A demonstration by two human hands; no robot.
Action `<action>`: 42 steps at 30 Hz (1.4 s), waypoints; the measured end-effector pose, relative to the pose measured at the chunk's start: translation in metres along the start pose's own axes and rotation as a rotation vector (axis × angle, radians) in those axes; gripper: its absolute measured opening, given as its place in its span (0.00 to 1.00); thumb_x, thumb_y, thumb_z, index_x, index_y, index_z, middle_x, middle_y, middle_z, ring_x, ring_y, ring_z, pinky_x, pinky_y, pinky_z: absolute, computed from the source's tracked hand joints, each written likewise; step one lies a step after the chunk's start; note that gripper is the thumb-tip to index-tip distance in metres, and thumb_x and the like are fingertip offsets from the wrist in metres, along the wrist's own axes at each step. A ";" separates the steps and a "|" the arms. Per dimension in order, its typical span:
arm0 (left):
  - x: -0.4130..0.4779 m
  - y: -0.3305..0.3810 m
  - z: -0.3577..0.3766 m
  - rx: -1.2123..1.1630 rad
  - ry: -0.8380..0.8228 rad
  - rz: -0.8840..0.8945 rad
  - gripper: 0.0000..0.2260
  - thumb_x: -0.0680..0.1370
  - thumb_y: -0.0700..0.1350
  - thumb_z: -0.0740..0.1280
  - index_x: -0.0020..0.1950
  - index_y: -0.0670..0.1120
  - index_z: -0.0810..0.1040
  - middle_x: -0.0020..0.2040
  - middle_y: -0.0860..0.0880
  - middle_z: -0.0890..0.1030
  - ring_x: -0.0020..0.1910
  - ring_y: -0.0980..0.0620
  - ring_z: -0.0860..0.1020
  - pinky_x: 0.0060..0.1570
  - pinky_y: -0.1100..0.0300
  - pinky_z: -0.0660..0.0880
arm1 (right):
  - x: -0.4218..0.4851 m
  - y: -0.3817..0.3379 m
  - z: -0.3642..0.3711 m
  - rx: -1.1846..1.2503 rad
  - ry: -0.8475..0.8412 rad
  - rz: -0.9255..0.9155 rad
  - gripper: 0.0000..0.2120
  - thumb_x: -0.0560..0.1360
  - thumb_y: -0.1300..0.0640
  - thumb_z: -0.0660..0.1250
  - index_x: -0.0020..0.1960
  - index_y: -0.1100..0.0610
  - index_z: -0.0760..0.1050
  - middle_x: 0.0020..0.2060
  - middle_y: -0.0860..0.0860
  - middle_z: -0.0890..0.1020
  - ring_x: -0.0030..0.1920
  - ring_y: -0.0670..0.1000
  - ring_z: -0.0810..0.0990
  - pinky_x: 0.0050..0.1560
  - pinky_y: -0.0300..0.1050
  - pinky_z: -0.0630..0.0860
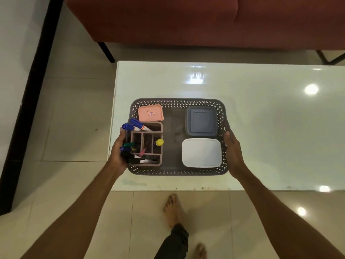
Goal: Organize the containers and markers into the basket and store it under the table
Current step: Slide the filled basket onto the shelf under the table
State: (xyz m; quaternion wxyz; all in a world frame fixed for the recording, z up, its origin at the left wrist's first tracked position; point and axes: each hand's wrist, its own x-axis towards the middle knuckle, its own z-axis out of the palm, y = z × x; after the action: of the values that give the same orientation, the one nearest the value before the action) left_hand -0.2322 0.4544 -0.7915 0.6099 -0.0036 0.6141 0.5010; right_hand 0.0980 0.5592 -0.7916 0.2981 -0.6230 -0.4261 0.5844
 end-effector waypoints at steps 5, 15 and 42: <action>-0.037 0.006 -0.008 -0.027 -0.036 0.057 0.27 0.80 0.62 0.60 0.69 0.44 0.78 0.60 0.41 0.82 0.55 0.42 0.83 0.54 0.47 0.81 | -0.027 -0.010 0.000 0.027 -0.025 -0.057 0.20 0.85 0.44 0.53 0.75 0.45 0.68 0.69 0.43 0.78 0.68 0.46 0.77 0.72 0.57 0.72; -0.181 -0.036 -0.063 -0.009 -0.029 0.131 0.26 0.81 0.61 0.59 0.71 0.43 0.76 0.67 0.37 0.78 0.63 0.37 0.79 0.59 0.43 0.77 | -0.161 -0.002 -0.007 0.068 -0.105 -0.133 0.16 0.85 0.47 0.53 0.69 0.34 0.70 0.68 0.41 0.78 0.68 0.46 0.77 0.72 0.58 0.71; -0.240 -0.299 -0.226 0.331 -0.126 -0.085 0.54 0.62 0.74 0.68 0.75 0.36 0.67 0.63 0.40 0.82 0.61 0.46 0.82 0.57 0.50 0.80 | -0.331 0.269 0.020 0.060 0.005 0.101 0.14 0.83 0.41 0.54 0.62 0.33 0.76 0.59 0.45 0.85 0.56 0.49 0.85 0.49 0.45 0.84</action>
State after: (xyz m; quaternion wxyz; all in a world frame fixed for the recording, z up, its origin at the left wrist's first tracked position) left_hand -0.1552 0.0200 -0.8491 0.6603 0.1022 0.6478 0.3661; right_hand 0.1428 0.1423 -0.8712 0.2880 -0.6360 -0.3757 0.6095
